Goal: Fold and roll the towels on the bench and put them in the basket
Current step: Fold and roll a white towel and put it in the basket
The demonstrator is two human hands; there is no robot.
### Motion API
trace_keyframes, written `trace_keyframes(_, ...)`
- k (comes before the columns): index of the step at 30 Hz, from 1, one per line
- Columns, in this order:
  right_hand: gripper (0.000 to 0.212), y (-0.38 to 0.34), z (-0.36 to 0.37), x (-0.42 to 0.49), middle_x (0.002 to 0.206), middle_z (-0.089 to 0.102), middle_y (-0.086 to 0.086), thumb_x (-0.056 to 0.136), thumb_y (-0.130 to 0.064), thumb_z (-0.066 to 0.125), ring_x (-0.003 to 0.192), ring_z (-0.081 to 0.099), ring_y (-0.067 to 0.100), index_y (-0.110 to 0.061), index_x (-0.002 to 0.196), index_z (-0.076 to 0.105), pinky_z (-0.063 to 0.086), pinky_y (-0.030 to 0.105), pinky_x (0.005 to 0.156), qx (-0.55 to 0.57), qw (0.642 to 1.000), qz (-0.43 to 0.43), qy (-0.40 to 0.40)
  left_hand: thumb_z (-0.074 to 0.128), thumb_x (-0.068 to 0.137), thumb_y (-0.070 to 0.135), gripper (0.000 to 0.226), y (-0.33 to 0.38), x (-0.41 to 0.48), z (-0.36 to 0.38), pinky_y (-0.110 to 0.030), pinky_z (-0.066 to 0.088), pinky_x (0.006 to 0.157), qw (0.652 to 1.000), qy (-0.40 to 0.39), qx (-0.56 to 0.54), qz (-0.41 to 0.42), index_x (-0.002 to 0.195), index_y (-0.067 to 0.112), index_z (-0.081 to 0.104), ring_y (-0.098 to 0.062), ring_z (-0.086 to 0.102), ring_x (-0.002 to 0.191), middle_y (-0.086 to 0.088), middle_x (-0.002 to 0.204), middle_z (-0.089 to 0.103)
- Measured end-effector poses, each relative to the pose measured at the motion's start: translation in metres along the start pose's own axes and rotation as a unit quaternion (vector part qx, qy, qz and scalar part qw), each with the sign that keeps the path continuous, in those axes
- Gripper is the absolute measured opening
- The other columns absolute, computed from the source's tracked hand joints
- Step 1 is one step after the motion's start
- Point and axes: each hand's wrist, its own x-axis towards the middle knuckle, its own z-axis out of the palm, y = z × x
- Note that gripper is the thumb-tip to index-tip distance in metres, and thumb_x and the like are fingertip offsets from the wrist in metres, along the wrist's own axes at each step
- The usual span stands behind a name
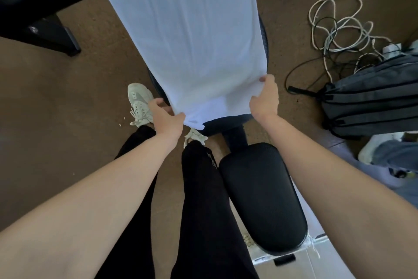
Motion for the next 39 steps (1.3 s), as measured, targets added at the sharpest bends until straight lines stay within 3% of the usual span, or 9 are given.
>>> trace_keyframes(4, 0.050, 0.009, -0.003, -0.006, 0.113, 0.060, 0.003, 0.095, 0.000, 0.058, 0.098, 0.060, 0.018, -0.016, 0.141, 0.047, 0.048, 0.027, 0.082, 0.083, 0.993, 0.075, 0.023, 0.055, 0.090, -0.001, 0.007, -0.010, -0.003, 0.005, -0.029, 0.040, 0.065, 0.998, -0.031, 0.033, -0.051, 0.094, 0.001, 0.060, -0.020, 0.055, 0.076, -0.006, 0.088, 0.063)
trace_keyframes(7, 0.016, 0.016, -0.010, -0.005, 0.098, 0.067, 0.002, 0.099, -0.011, 0.060, 0.094, 0.067, 0.023, -0.009, 0.112, 0.069, 0.053, 0.031, 0.076, 0.076, 0.989, 0.113, 0.060, 0.046, 0.094, 0.000, 0.030, -0.013, -0.007, 0.001, -0.029, 0.028, 0.060, 0.996, -0.025, 0.050, -0.071, 0.069, 0.013, 0.036, -0.018, 0.032, 0.064, -0.003, 0.070, 0.040)
trace_keyframes(14, 0.012, 0.014, -0.021, -0.005, 0.104, 0.066, 0.006, 0.105, -0.022, 0.051, 0.066, 0.059, 0.015, -0.015, 0.106, 0.060, 0.047, 0.022, 0.046, 0.153, 0.970, 0.175, 0.074, 0.044, 0.107, 0.002, 0.030, -0.016, -0.014, -0.010, -0.043, 0.062, 0.084, 0.972, -0.104, -0.151, -0.150, 0.125, 0.020, 0.061, -0.021, 0.071, 0.101, 0.001, 0.116, 0.070)
trace_keyframes(22, 0.032, -0.015, -0.043, -0.020, 0.110, 0.068, 0.011, 0.108, -0.013, 0.045, 0.048, 0.044, 0.007, -0.019, 0.134, 0.062, 0.034, 0.021, 0.042, 0.458, 0.864, 0.207, 0.009, 0.055, 0.106, 0.027, 0.023, -0.001, -0.032, -0.021, -0.026, 0.047, 0.051, 0.984, -0.012, -0.136, -0.114, 0.128, 0.030, 0.054, -0.022, 0.066, 0.091, -0.004, 0.121, 0.067)
trace_keyframes(25, 0.025, -0.044, -0.058, -0.020, 0.101, 0.066, 0.015, 0.109, -0.013, 0.043, 0.053, 0.053, 0.008, -0.011, 0.121, 0.065, 0.043, 0.018, 0.047, 0.549, 0.813, 0.191, -0.027, 0.071, 0.097, 0.039, 0.033, 0.018, -0.035, -0.029, -0.020, 0.035, 0.040, 0.975, -0.031, -0.168, -0.145, 0.123, 0.023, 0.057, -0.016, 0.057, 0.070, -0.001, 0.101, 0.065)
trace_keyframes(28, 0.022, -0.081, -0.069, -0.020, 0.101, 0.067, 0.016, 0.108, -0.011, 0.046, 0.062, 0.062, 0.012, -0.008, 0.117, 0.066, 0.051, 0.019, 0.054, 0.583, 0.796, 0.156, -0.057, 0.079, 0.092, 0.028, 0.038, 0.046, -0.034, -0.043, -0.017, 0.045, 0.040, 0.948, -0.059, -0.230, -0.213, 0.122, 0.017, 0.061, -0.013, 0.062, 0.082, 0.000, 0.106, 0.065)
trace_keyframes(32, 0.021, -0.134, -0.077, -0.009, 0.104, 0.071, 0.016, 0.107, -0.010, 0.047, 0.068, 0.068, 0.013, -0.008, 0.118, 0.065, 0.055, 0.019, 0.058, 0.600, 0.789, 0.098, -0.089, 0.057, 0.104, 0.009, 0.005, 0.099, -0.016, -0.064, -0.012, 0.046, 0.041, 0.911, -0.102, -0.324, -0.234, 0.106, 0.007, 0.061, -0.005, 0.064, 0.055, 0.003, 0.079, 0.066)
trace_keyframes(35, 0.026, -0.170, -0.081, 0.008, 0.116, 0.072, 0.013, 0.108, -0.017, 0.048, 0.088, 0.076, 0.021, -0.006, 0.129, 0.060, 0.060, 0.026, 0.070, 0.618, 0.771, 0.056, -0.142, 0.058, 0.104, 0.011, 0.009, 0.136, 0.008, -0.085, -0.011, 0.042, 0.038, 0.842, -0.101, -0.454, -0.274, 0.110, 0.004, 0.060, -0.005, 0.053, 0.043, -0.002, 0.091, 0.056)
trace_keyframes(39, 0.056, -0.190, -0.077, 0.029, 0.130, 0.066, 0.013, 0.104, -0.018, 0.056, 0.105, 0.074, 0.032, -0.018, 0.156, 0.035, 0.062, 0.037, 0.083, 0.481, 0.856, 0.027, -0.186, 0.066, 0.096, 0.015, 0.009, 0.138, 0.017, -0.087, -0.026, 0.056, 0.059, 0.925, 0.112, -0.313, -0.182, 0.104, 0.012, 0.062, -0.015, 0.056, 0.066, -0.007, 0.097, 0.062)
